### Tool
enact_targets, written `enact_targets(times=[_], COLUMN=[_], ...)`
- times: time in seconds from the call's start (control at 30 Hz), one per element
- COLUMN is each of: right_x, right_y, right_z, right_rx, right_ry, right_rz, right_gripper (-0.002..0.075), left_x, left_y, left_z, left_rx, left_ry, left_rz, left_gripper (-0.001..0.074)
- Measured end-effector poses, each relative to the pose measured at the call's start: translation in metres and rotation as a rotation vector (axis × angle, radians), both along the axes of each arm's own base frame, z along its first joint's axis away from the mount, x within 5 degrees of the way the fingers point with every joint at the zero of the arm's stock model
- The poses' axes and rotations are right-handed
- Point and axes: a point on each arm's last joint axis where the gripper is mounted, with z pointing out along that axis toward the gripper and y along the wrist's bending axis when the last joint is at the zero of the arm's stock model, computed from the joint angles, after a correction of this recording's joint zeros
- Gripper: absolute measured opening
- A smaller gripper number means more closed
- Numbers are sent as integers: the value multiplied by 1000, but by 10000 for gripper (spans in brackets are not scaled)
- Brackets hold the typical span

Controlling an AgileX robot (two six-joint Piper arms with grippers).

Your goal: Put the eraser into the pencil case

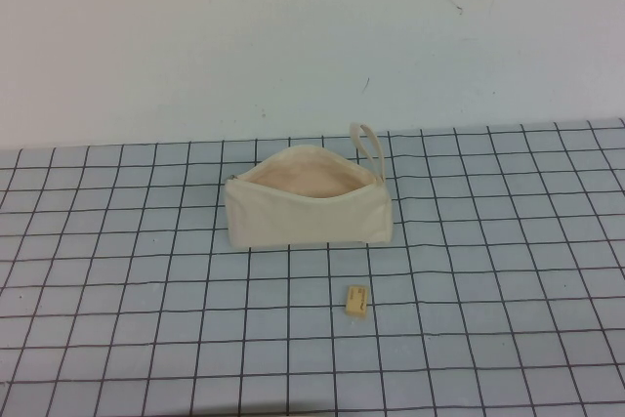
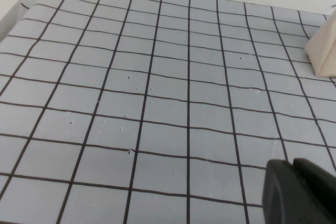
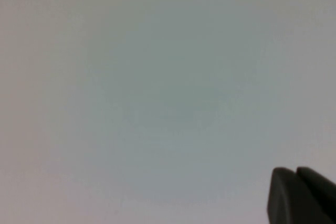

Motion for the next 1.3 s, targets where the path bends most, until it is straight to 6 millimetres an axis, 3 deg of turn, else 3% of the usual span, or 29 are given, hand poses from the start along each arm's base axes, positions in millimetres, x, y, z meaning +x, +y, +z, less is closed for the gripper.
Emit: enact_targets(times=[0.1, 0.23, 0.27, 0.33, 0.5, 0.67, 0.93, 1.13, 1.23, 1.3], right_x=[-3, -5, -1, 7, 38, 82, 146, 175, 191, 202], right_y=[0, -1, -1, -1, -4, -5, 9, 52, 84, 110], right_z=[19, 67, 89, 111, 134, 111, 43, 15, 4, -2], right_rx=[2, 6, 0, -27, -71, -98, -71, -271, -361, -421], right_ry=[7, 65, 146, 265, 669, 1025, 1437, 1543, 1601, 1632], right_rz=[-2, -6, -11, -29, -75, -89, 48, 287, 395, 457], right_gripper=[-1, -1, -1, -1, -1, -1, 37, 244, 370, 410], left_x=[0, 0, 0, 0, 0, 0, 0, 0, 0, 0], left_y=[0, 0, 0, 0, 0, 0, 0, 0, 0, 0], left_z=[0, 0, 0, 0, 0, 0, 0, 0, 0, 0], left_rx=[0, 0, 0, 0, 0, 0, 0, 0, 0, 0], left_ry=[0, 0, 0, 0, 0, 0, 0, 0, 0, 0], left_rz=[0, 0, 0, 0, 0, 0, 0, 0, 0, 0], left_gripper=[-1, -1, -1, -1, -1, -1, -1, -1, -1, -1])
